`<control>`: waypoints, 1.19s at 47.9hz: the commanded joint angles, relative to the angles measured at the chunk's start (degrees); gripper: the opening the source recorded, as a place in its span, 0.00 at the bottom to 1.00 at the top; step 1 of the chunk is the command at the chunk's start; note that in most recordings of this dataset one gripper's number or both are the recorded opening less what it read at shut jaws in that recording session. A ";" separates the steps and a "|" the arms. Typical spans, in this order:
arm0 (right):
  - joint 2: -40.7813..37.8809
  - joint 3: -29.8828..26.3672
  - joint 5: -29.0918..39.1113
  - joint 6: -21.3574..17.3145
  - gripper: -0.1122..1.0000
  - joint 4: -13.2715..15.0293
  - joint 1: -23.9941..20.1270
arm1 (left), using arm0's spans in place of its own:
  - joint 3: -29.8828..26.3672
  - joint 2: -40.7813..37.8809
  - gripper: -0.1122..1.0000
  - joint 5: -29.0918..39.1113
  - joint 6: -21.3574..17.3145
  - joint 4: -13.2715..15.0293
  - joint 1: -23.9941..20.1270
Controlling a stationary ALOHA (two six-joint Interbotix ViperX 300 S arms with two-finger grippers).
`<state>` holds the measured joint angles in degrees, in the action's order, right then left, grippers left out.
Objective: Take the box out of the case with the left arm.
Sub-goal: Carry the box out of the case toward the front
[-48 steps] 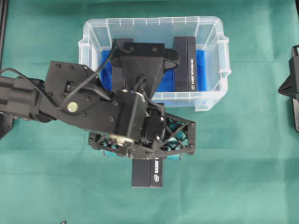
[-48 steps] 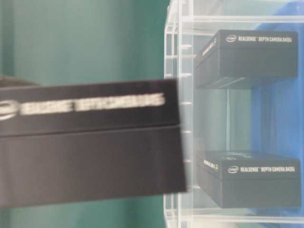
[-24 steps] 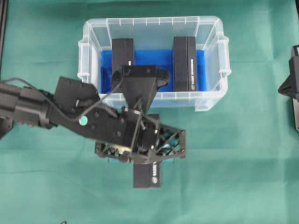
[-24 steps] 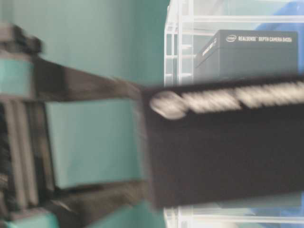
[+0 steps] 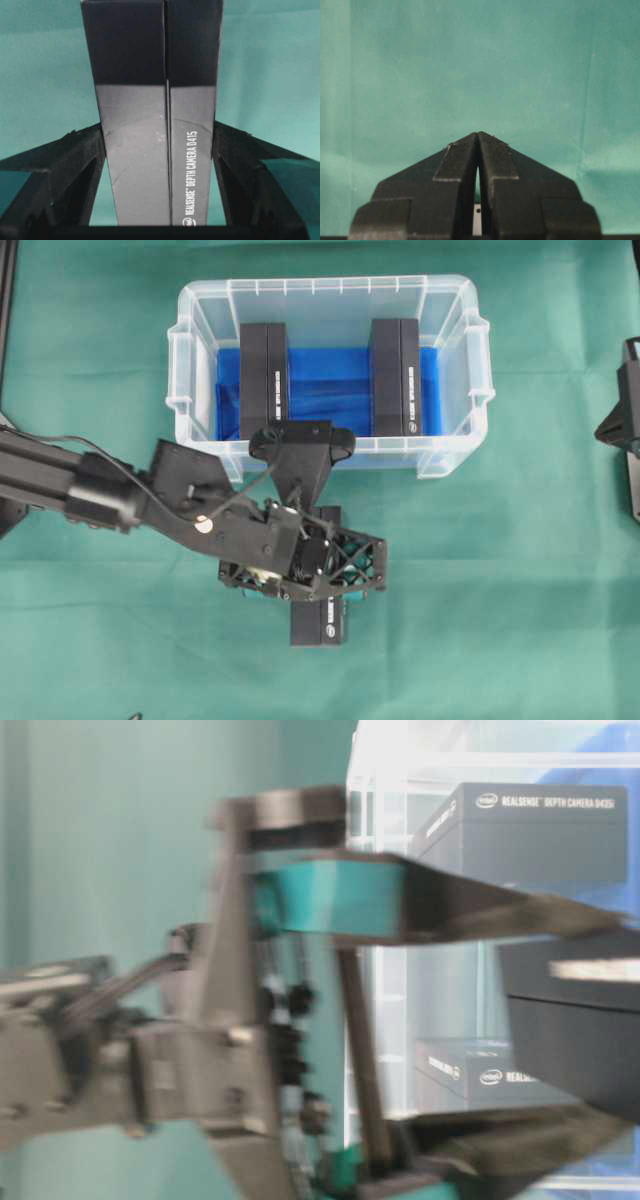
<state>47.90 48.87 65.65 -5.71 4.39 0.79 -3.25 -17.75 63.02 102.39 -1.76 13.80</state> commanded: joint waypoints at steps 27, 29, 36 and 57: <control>-0.26 -1.58 -0.18 -0.18 0.16 -0.18 0.00 | 2.11 1.49 0.65 -2.20 0.09 0.09 0.18; -0.26 -1.58 -0.18 -0.18 0.16 -0.09 0.09 | 2.02 1.49 0.65 -2.64 0.09 0.09 0.09; -0.26 -1.58 -0.35 -0.18 0.16 -0.18 0.09 | 2.02 1.49 0.65 -3.87 0.09 0.09 -0.18; -0.18 -1.67 -0.18 -2.81 0.16 -0.18 0.00 | 1.67 1.67 0.99 -3.52 0.00 0.09 -0.44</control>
<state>47.90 48.87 65.65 -8.35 4.31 0.79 -0.35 -17.84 59.50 102.48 -1.58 13.45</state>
